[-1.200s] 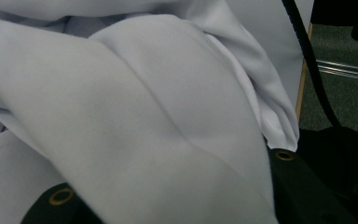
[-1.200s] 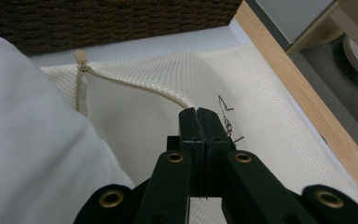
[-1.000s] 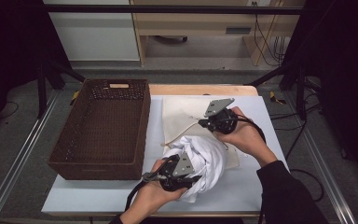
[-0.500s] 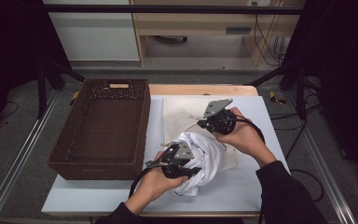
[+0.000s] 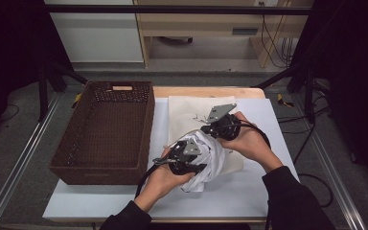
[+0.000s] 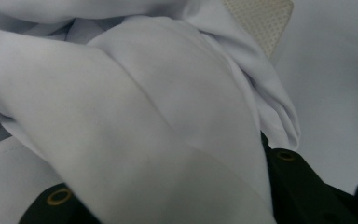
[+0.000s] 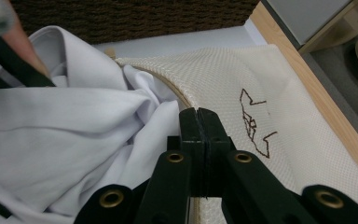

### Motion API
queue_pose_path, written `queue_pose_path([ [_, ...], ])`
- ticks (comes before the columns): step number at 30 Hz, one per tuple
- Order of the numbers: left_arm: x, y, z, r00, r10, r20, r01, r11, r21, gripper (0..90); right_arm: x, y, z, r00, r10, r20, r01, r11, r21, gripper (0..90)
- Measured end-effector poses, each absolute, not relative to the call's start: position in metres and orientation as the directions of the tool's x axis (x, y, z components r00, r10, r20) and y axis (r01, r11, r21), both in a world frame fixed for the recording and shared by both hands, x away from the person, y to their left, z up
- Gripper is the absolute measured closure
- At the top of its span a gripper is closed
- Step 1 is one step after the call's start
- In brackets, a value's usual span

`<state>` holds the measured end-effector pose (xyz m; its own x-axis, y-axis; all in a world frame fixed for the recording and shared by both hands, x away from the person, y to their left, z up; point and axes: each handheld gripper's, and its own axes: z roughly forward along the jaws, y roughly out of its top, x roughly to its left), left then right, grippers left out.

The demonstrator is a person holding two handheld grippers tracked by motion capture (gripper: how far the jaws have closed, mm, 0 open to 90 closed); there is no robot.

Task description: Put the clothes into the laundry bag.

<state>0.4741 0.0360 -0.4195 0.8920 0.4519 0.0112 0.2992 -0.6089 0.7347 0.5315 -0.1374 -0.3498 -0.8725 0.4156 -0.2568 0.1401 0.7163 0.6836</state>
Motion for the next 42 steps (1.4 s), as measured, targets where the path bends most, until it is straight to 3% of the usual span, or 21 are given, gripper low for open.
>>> queue_pose_path([
  [11, 0.486, 0.036, -0.423, 0.854, 0.52, 0.027, 0.314, -0.555, 0.771, 65.3, 0.532, -0.131, -0.351, -0.877, 0.407, -0.254, 0.137, 0.72, 0.68, 90.0],
  [36, 0.491, 0.024, -0.428, 0.822, 0.57, 0.006, 0.349, -0.511, 0.785, 64.4, 0.534, -0.135, -0.351, -0.873, 0.416, -0.254, 0.147, 0.722, 0.676, 90.0],
  [39, 0.488, 0.02, -0.429, 0.823, 0.565, 0.059, 0.316, -0.542, 0.779, 63.3, 0.534, -0.137, -0.351, -0.873, 0.418, -0.253, 0.149, 0.72, 0.678, 90.0],
  [42, 0.489, 0.02, -0.431, 0.828, 0.559, 0.044, 0.318, -0.533, 0.784, 57.4, 0.535, -0.139, -0.352, -0.871, 0.42, -0.256, 0.151, 0.724, 0.673, 90.0],
])
